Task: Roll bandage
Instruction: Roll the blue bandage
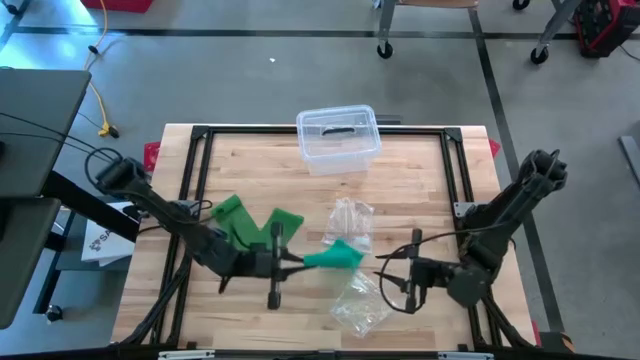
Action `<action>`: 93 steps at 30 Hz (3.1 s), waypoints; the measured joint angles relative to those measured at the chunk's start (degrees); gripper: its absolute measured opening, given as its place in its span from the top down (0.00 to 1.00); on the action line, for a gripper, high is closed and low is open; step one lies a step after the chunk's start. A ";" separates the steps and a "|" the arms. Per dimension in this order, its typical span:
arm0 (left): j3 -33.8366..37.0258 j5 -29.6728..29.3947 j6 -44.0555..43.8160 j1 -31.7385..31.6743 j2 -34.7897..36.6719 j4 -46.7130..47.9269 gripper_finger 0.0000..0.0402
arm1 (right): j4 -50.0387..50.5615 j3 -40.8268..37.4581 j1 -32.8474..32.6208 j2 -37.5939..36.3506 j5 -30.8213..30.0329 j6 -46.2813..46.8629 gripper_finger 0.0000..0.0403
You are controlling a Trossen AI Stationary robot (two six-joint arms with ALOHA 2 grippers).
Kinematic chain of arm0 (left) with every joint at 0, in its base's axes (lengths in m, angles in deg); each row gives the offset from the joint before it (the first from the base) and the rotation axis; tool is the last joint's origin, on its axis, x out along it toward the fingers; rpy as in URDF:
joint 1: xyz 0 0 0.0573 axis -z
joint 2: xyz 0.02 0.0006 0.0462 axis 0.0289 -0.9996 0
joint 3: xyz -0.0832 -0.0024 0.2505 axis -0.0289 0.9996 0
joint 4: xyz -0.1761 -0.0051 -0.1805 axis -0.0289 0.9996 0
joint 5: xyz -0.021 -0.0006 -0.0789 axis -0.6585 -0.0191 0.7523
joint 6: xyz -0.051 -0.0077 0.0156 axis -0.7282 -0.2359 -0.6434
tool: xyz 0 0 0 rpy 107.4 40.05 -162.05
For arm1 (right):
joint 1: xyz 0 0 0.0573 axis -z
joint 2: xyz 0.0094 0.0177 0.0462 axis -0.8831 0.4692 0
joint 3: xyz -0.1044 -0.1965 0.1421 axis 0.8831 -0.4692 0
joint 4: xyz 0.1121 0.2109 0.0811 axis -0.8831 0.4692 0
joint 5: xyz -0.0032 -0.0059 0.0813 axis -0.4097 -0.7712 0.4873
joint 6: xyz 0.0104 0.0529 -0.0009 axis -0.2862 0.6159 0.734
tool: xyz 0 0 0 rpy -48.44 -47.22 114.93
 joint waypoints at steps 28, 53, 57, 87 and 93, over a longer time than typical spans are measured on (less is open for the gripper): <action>-18.33 -2.02 10.39 -5.30 -0.40 25.10 0.98 | 13.62 -0.07 12.77 18.77 32.71 14.82 0.66; -17.31 3.42 7.72 -4.31 -3.48 23.88 0.98 | 15.09 -0.07 -2.50 14.75 31.54 44.48 0.68; -12.63 4.77 3.12 -11.51 -3.46 24.11 0.98 | 17.12 -0.35 -1.37 15.16 29.16 43.50 0.68; 11.55 5.32 0.23 -27.75 -3.48 8.25 0.98 | 1.94 -3.61 23.99 22.38 47.64 6.67 0.68; 11.53 5.48 0.21 -27.24 -3.48 8.37 0.98 | -0.90 -3.61 28.26 27.71 50.01 6.20 0.69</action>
